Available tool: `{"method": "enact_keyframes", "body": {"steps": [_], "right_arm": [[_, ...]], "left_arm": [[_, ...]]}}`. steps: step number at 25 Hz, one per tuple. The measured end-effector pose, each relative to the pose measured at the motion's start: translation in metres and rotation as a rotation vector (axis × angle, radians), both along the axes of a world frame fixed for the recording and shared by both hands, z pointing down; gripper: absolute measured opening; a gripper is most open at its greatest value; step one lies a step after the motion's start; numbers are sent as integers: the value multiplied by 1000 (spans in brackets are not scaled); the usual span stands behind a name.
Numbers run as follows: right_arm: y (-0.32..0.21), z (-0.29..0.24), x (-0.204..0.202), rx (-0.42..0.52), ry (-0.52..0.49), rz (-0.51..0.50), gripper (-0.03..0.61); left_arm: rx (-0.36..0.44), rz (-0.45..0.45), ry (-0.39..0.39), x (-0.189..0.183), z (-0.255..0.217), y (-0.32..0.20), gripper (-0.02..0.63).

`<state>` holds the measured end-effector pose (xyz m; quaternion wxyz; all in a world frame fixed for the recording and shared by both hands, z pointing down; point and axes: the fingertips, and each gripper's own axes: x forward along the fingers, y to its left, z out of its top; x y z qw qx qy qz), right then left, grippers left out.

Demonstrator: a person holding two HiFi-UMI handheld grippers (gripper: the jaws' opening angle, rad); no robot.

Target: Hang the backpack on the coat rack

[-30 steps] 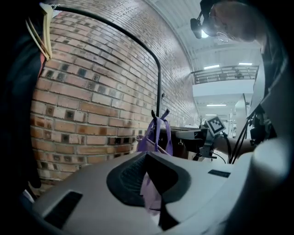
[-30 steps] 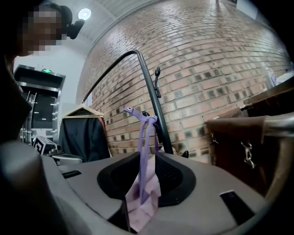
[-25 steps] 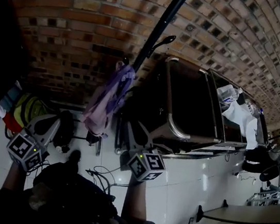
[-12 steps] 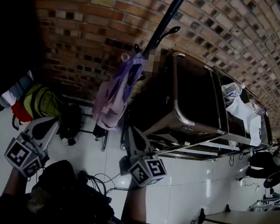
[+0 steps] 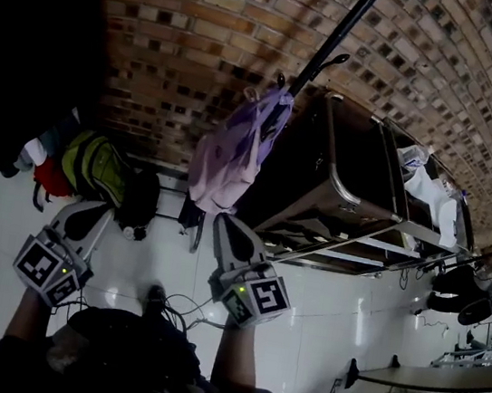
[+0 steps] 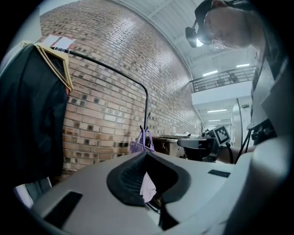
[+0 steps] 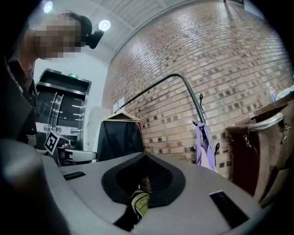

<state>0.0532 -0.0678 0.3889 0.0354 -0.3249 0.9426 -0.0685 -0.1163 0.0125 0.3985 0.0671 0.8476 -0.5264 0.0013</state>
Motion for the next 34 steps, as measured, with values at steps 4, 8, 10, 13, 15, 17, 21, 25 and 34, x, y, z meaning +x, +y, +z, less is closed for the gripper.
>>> {"method": "enact_keyframes", "body": {"steps": [4, 8, 10, 13, 15, 17, 21, 25, 34], "right_arm": [[42, -10, -26, -13, -60, 60, 3], [87, -7, -45, -24, -46, 87, 3], [108, 0, -50, -32, -19, 104, 3], [140, 7, -58, -45, -2, 114, 3], [162, 10, -63, -51, 17, 112, 3], [181, 12, -66, -58, 32, 119, 3], [218, 13, -71, -68, 52, 132, 3], [248, 7, -70, -58, 94, 160, 3], [289, 7, -57, -67, 136, 202, 3]], "left_arm": [[9, -2, -1, -33, -8, 46, 12], [-2, 9, 5, -56, -4, 90, 12], [-3, 21, 8, -62, -2, 110, 12], [-5, 34, 13, -70, 1, 140, 12], [-10, 41, 14, -73, 2, 159, 12], [-21, 49, 14, -76, 4, 177, 12], [-28, 61, 11, -83, 3, 210, 12], [-40, 92, -4, -86, 2, 233, 12], [-40, 121, 0, -80, 2, 265, 12]]}}
